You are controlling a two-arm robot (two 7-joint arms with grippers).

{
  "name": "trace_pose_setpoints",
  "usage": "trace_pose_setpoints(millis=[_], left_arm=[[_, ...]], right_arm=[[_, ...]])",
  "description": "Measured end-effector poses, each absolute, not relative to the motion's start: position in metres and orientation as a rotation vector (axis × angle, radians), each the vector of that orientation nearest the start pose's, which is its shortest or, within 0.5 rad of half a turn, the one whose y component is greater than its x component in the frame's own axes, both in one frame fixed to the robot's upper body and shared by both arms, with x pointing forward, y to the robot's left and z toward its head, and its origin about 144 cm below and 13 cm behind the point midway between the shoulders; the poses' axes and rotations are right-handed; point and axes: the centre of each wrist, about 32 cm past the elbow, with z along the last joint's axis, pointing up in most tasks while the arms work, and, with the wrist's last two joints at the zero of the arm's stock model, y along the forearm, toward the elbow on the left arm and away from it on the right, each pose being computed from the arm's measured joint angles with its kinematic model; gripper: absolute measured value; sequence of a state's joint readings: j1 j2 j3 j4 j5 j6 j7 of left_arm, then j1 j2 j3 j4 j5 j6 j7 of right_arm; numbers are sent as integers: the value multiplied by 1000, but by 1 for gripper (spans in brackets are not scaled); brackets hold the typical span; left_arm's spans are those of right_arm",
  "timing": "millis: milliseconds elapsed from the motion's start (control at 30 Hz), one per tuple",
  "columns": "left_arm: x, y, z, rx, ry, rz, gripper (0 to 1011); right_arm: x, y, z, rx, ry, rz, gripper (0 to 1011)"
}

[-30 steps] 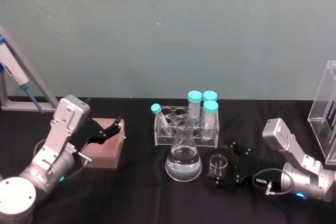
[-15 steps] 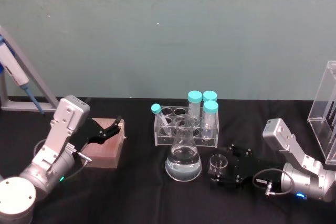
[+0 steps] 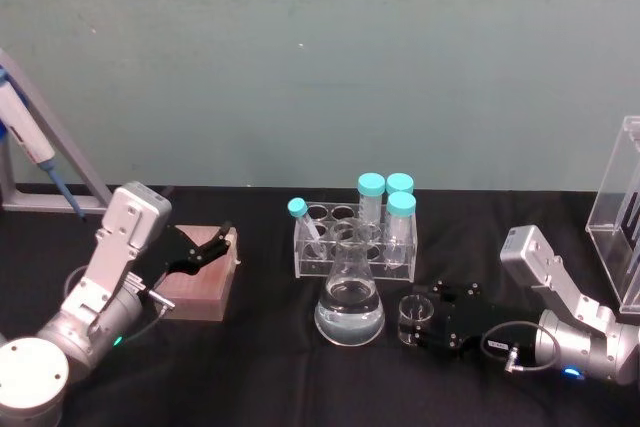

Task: Place the experimental apparatus aside using one hand.

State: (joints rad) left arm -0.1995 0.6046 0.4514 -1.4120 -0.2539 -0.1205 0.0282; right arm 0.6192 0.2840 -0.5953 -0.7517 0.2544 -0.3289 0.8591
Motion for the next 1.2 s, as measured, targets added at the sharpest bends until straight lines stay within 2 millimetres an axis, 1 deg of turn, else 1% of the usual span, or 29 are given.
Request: trace_pose_setpoints(millis=[400, 733, 933, 1200], left_arm=[[489, 310, 1140, 305, -285, 1248, 1000], [489, 310, 1140, 304, -285, 1248, 1000], [489, 310, 1140, 304, -285, 1248, 1000], [489, 310, 1140, 304, -285, 1248, 1000]], right_arm=[[594, -256, 1109, -281, -131, -431, 543], [588, -259, 1114, -271, -169, -469, 543], [587, -265, 1118, -262, -168, -533, 543], [593, -277, 1122, -245, -146, -679, 543]])
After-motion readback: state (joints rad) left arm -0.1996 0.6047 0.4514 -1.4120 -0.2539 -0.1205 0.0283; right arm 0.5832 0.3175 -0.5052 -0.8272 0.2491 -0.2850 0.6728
